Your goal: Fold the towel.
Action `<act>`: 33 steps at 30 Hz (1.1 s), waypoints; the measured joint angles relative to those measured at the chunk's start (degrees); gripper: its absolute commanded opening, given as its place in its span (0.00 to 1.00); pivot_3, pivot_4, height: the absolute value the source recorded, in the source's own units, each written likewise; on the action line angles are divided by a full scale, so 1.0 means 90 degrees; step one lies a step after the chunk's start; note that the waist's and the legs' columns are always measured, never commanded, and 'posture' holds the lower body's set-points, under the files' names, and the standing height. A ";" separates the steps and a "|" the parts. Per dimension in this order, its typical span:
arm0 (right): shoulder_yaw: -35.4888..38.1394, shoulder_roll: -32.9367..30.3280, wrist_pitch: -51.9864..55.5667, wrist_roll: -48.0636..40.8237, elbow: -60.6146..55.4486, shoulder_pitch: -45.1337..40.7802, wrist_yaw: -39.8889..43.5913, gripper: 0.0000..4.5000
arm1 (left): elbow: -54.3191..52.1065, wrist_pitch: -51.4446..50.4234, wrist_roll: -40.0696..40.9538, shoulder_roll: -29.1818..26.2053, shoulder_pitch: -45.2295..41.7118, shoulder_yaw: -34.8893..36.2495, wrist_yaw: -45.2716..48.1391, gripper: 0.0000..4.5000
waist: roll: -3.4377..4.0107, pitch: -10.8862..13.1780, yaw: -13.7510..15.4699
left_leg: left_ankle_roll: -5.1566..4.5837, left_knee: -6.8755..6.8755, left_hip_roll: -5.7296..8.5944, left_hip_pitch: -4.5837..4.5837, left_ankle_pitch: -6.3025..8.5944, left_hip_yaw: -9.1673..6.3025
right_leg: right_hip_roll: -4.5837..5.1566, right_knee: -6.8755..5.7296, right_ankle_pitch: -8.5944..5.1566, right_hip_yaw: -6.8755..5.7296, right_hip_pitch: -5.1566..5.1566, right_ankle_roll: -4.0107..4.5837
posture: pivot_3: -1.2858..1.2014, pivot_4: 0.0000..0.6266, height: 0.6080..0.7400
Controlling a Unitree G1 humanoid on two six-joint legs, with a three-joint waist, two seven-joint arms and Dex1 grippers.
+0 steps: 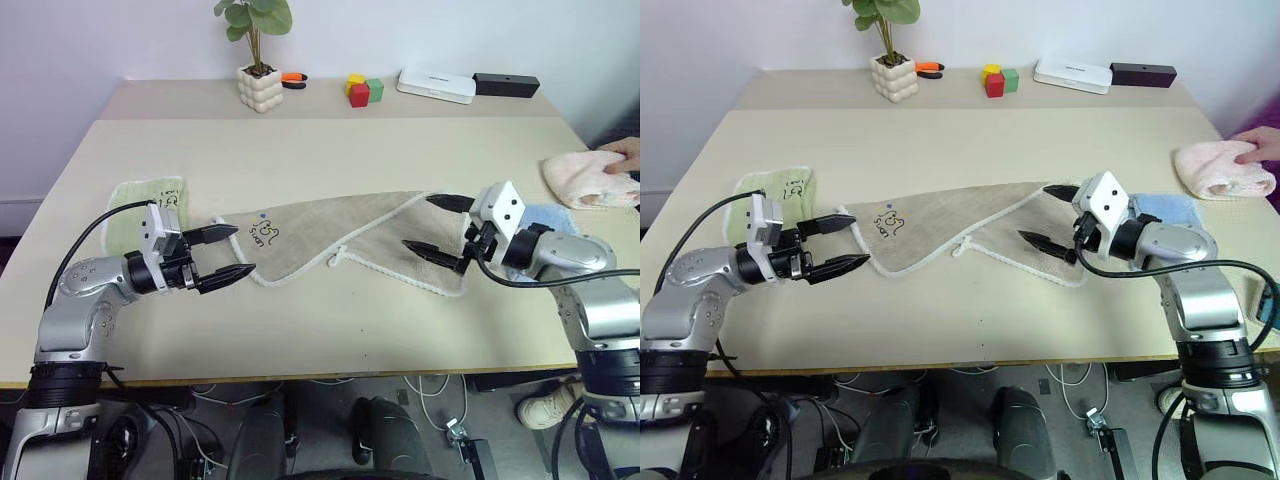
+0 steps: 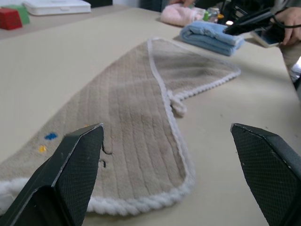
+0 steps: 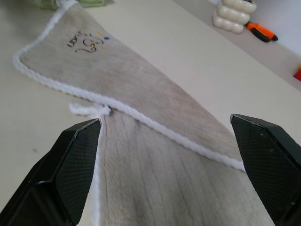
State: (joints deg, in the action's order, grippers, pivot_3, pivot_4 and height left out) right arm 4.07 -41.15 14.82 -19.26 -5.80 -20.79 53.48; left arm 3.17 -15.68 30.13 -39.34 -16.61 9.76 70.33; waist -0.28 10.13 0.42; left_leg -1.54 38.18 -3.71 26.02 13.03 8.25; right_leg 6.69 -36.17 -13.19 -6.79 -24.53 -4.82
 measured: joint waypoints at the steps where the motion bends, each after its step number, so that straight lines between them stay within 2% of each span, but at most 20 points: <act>1: -0.0002 0.0012 0.0000 0.0000 -0.0028 0.0005 -0.0023 1.00 | 0.0011 -0.0001 0.0000 -0.0025 -0.0011 0.0001 0.0019 0.98 | 0.0000 0.0000 0.0006 | 0.0000 0.0000 0.0000 0.0000 0.0000 0.0000 | 0.0001 0.0000 0.0000 0.0000 0.0000 0.0000 | 0.52 0.24 1.00; 7: 0.0008 0.0052 0.0176 -0.0021 -0.0482 0.0335 -0.0258 1.00 | 0.0137 0.0026 -0.0041 -0.0255 -0.0105 -0.0033 0.0367 0.98 | 0.0000 0.0000 0.0012 | -0.0001 0.0000 -0.0001 0.0000 0.0000 0.0000 | 0.0001 0.0000 0.0000 0.0000 0.0000 0.0001 | 0.52 0.24 1.00; 12: -0.0092 0.0299 0.0351 -0.0015 -0.0830 0.0366 -0.0531 1.00 | 0.0131 0.0169 -0.0130 -0.0774 0.0018 -0.0172 0.0947 0.98 | 0.0002 0.0001 -0.0019 | 0.0001 -0.0004 -0.0005 0.0000 0.0001 0.0000 | 0.0001 0.0001 -0.0002 0.0000 -0.0005 0.0003 | 0.52 0.24 1.00; 14: -0.0228 0.0592 0.0377 -0.0002 -0.0919 0.0335 -0.0670 1.00 | 0.0122 0.0426 -0.0257 -0.1021 0.0157 -0.0197 0.1209 0.98 | 0.0003 0.0000 -0.0030 | 0.0003 -0.0006 -0.0010 0.0000 0.0002 0.0000 | 0.0000 0.0001 -0.0007 0.0000 -0.0007 0.0013 | 0.52 0.24 1.00; 17: -0.0674 0.0872 0.0404 -0.0003 -0.0929 0.0253 -0.0661 1.00 | 0.0032 0.0826 -0.0655 -0.1079 0.0148 -0.0481 0.1254 0.98 | 0.0010 0.0003 -0.0006 | 0.0002 -0.0006 -0.0008 0.0000 0.0002 0.0001 | 0.0006 0.0002 -0.0011 0.0001 -0.0006 0.0020 | 0.52 0.24 1.00; 26: -0.0694 0.1116 0.0448 -0.0017 -0.1184 0.0151 -0.0933 1.00 | 0.0213 0.2387 -0.1906 -0.0045 -0.0357 -0.1592 0.0610 0.98 | 0.0008 0.0000 0.0004 | -0.0004 0.0000 0.0000 0.0002 0.0003 0.0008 | -0.0001 -0.0001 0.0000 0.0003 -0.0004 0.0001 | 0.52 0.24 1.00; 33: -0.0703 0.1306 0.0496 0.0051 -0.1693 0.0471 -0.1401 1.00 | 0.1404 0.2972 -0.2650 0.0313 -0.1048 -0.2241 0.0354 0.98 | 0.0010 -0.0001 0.0020 | 0.0002 -0.0002 0.0000 0.0002 -0.0002 0.0009 | -0.0005 -0.0004 0.0000 0.0003 -0.0007 0.0001 | 0.52 0.24 1.00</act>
State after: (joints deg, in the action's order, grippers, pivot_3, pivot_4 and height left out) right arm -2.26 -29.40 19.29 -18.80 -21.04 -16.55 40.87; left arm 15.80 11.06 6.28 -36.52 -26.04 -10.40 73.51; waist -0.19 10.12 0.60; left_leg -1.52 38.16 -3.71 26.04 13.01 8.33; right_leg 6.65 -36.21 -13.19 -6.77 -24.59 -4.81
